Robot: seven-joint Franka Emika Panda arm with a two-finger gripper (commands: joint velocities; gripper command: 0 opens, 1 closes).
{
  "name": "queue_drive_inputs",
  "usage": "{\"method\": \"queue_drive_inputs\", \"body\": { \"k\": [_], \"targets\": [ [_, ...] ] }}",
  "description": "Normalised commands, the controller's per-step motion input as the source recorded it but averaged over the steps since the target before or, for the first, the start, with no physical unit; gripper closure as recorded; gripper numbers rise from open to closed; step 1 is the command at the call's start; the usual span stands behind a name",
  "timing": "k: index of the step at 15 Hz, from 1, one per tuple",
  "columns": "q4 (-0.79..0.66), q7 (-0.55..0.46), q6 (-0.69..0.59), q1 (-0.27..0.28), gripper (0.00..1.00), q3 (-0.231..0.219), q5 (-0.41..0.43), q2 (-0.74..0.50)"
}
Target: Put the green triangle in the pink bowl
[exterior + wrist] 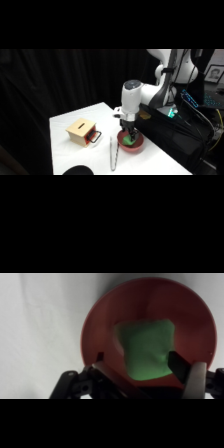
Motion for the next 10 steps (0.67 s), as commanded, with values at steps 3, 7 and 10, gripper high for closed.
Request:
{"method": "queue_drive_inputs", "body": {
  "k": [3,7,10],
  "targets": [
    [-0.13,-0.02,0.09,0.079,0.00,-0.048,-0.071,-0.13],
    [-0.17,-0.06,0.03,0.054,0.00,-0.013,0.001,-0.22],
    [-0.23,-0.07,-0.10,0.048,0.00,0.017,0.044,-0.39]
  ]
}}
